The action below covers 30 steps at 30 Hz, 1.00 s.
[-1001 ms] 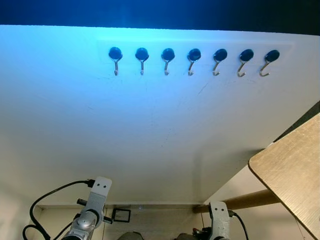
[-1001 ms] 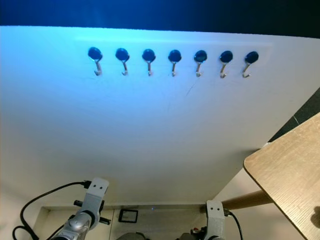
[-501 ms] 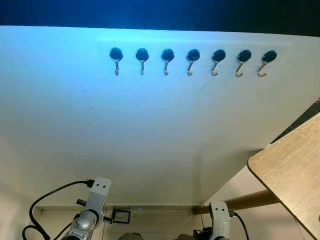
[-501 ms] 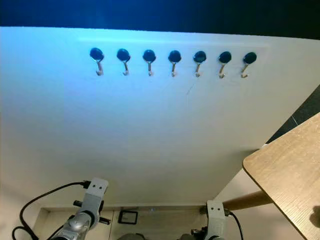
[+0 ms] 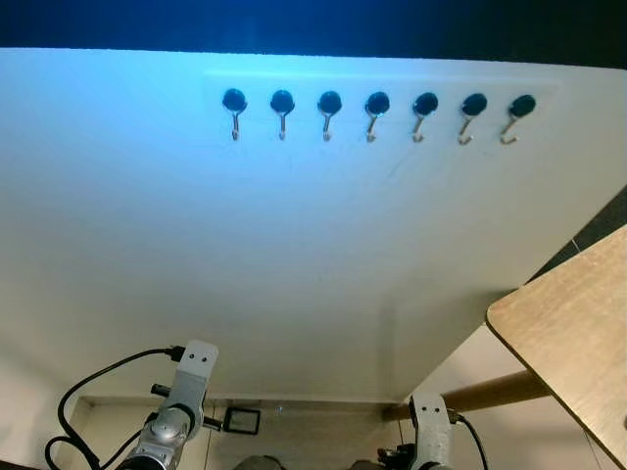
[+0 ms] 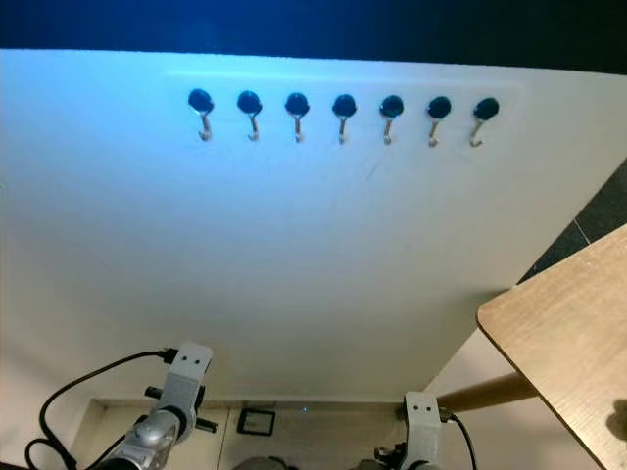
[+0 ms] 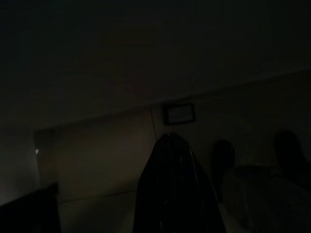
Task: Hang keys on a hook
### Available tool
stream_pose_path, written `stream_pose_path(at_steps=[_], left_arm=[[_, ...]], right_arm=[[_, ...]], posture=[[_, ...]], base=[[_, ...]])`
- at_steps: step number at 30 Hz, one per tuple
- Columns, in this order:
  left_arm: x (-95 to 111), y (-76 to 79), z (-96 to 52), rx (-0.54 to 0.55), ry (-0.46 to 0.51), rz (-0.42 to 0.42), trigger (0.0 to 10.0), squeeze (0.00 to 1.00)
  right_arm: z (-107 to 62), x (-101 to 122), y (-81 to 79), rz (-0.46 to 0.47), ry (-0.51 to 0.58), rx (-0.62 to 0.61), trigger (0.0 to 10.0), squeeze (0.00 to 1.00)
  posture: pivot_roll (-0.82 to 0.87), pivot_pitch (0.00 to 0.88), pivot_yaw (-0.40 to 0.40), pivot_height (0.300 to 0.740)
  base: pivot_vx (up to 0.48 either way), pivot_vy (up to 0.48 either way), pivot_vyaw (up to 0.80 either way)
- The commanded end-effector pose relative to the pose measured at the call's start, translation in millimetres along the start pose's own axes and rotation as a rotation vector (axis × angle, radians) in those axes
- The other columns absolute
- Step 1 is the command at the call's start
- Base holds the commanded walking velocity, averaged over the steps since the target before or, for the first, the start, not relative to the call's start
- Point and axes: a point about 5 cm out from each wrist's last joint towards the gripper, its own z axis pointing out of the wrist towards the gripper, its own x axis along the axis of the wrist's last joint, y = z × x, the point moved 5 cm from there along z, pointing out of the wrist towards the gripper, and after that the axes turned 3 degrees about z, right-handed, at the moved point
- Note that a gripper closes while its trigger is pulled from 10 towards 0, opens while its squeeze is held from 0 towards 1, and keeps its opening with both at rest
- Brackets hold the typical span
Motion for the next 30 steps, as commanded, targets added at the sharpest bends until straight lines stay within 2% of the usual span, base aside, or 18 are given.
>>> stream_pose_path(at_steps=[1,14,30], left_arm=[[-8.3,3.7,-2.1,-0.010,-0.020,-0.009,10.0,0.00],[-4.6,2.0,-1.2,-0.008,-0.010,0.004,10.0,0.00],[3.0,1.1,1.2,0.002,0.001,0.020,10.0,0.00]], right_arm=[[-1.1,-4.3,2.3,0.008,-0.008,-0.008,10.0,0.00],[-0.5,-3.0,0.4,0.010,-0.005,-0.004,10.0,0.00],[-0.9,-4.1,1.2,0.015,-0.006,-0.006,10.0,0.00]], posture=[[0.09,0.066,-0.037,0.740],[0.09,0.066,-0.034,0.740],[0.10,0.070,-0.029,0.740]], base=[[-0.382,0.000,0.00],[-0.368,0.000,0.00],[0.000,0.000,0.00]])
